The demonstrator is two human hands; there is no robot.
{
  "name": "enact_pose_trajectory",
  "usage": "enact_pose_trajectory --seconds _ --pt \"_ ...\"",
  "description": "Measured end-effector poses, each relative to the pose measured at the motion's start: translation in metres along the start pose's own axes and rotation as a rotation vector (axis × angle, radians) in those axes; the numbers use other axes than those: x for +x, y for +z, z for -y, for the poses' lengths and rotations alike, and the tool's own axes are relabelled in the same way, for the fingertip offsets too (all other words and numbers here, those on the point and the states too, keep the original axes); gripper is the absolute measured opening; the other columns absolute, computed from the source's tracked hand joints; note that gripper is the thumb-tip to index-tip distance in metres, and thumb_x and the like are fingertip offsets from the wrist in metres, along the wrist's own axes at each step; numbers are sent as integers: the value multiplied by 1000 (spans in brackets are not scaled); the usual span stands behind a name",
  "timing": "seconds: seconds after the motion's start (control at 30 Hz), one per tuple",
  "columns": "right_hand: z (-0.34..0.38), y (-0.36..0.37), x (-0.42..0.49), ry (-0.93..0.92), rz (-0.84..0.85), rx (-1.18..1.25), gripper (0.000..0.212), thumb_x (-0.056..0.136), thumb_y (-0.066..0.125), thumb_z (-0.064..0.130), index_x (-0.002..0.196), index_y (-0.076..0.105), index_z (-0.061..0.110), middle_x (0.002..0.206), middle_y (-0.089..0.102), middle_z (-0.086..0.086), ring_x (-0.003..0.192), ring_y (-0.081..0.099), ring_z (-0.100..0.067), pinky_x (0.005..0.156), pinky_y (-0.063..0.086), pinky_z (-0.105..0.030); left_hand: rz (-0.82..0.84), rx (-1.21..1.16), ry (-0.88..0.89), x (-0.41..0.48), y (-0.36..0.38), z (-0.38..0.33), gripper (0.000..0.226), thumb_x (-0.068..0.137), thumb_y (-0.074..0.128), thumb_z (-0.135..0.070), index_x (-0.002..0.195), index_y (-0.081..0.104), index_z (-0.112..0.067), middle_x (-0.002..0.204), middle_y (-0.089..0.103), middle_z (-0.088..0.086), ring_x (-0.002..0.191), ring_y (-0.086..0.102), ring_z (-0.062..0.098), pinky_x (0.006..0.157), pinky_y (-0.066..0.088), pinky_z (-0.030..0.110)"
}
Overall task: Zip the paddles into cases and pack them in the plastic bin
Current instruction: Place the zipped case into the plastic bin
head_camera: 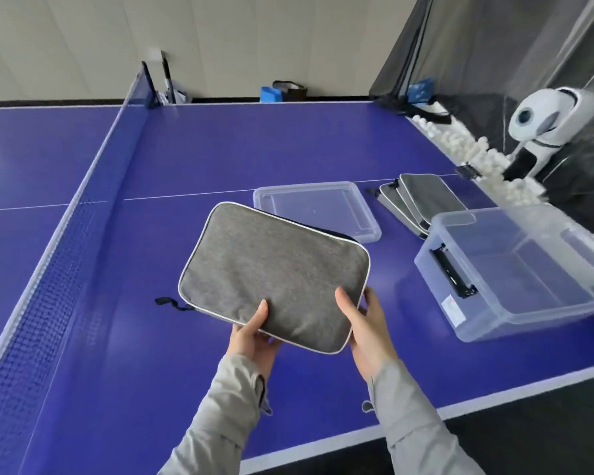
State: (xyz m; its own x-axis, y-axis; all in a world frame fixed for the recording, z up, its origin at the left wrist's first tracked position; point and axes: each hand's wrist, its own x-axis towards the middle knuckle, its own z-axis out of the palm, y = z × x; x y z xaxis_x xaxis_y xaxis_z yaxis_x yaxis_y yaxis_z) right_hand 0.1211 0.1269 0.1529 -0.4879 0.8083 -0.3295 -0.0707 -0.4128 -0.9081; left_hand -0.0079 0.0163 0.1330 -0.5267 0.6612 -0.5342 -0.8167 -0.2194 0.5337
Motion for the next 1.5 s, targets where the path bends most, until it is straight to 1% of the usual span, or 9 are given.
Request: enact_pose_trajectory --seconds 0.13,0.33,0.5,0.77,0.9,1.13,1.27,1.4,1.5 --pt "35 -76 -11 -35 -64 95 53 64 78 41 110 60 22 108 72 1 99 69 -17 85 54 -41 114 111 13 -19 50 49 34 58 74 -10 84 52 -10 59 59 3 43 53 11 64 50 29" --pt "97 -203 -31 -115 -103 86 48 67 74 39 110 63 22 109 72 2 99 69 -16 73 55 -32 284 202 34 -29 92 95 47 76 52 -39 115 54 -11 100 51 12 82 56 22 75 57 38" --pt "142 -288 -44 -141 -130 34 51 72 70 36 117 60 17 112 71 -1 100 69 -18 75 55 -34 401 475 136 -17 137 103 58 82 58 -36 136 45 -19 67 51 4 46 50 16 51 52 32" --pt "183 -368 -23 -153 -164 -50 54 68 74 44 116 61 24 111 71 3 99 69 -15 75 55 -32 312 907 333 3 230 155 94 34 83 -40 122 52 -25 108 64 1 83 65 10 71 53 33" --pt "209 -405 9 -162 -183 -116 49 70 74 45 113 62 25 111 71 3 102 68 -15 85 53 -37 295 892 396 27 264 187 82 46 85 -26 123 55 -23 110 59 -2 70 65 -6 60 55 20" --pt "250 -463 95 -166 -181 -259 41 75 73 44 110 65 25 107 72 5 100 68 -11 88 52 -33 215 783 366 88 326 239 74 65 82 -3 130 53 -24 106 59 -4 83 64 11 75 53 37" --pt "261 -494 147 -151 -261 -325 47 73 76 46 114 57 34 106 69 -3 98 68 -16 87 53 -35 269 908 297 118 352 267 82 65 81 1 136 44 -20 122 55 1 94 62 19 83 49 30" --pt "257 -517 189 -49 -216 -440 40 79 71 45 113 51 38 109 64 -1 99 63 -15 78 51 -31 227 997 236 135 366 295 89 65 81 3 139 37 -17 122 50 -2 92 57 12 69 47 10" --pt "246 -529 219 11 -196 -495 37 83 68 41 112 46 37 110 60 3 98 60 -13 78 50 -30 111 979 218 147 363 318 93 64 82 3 140 34 -19 122 49 -3 97 55 17 84 47 25"
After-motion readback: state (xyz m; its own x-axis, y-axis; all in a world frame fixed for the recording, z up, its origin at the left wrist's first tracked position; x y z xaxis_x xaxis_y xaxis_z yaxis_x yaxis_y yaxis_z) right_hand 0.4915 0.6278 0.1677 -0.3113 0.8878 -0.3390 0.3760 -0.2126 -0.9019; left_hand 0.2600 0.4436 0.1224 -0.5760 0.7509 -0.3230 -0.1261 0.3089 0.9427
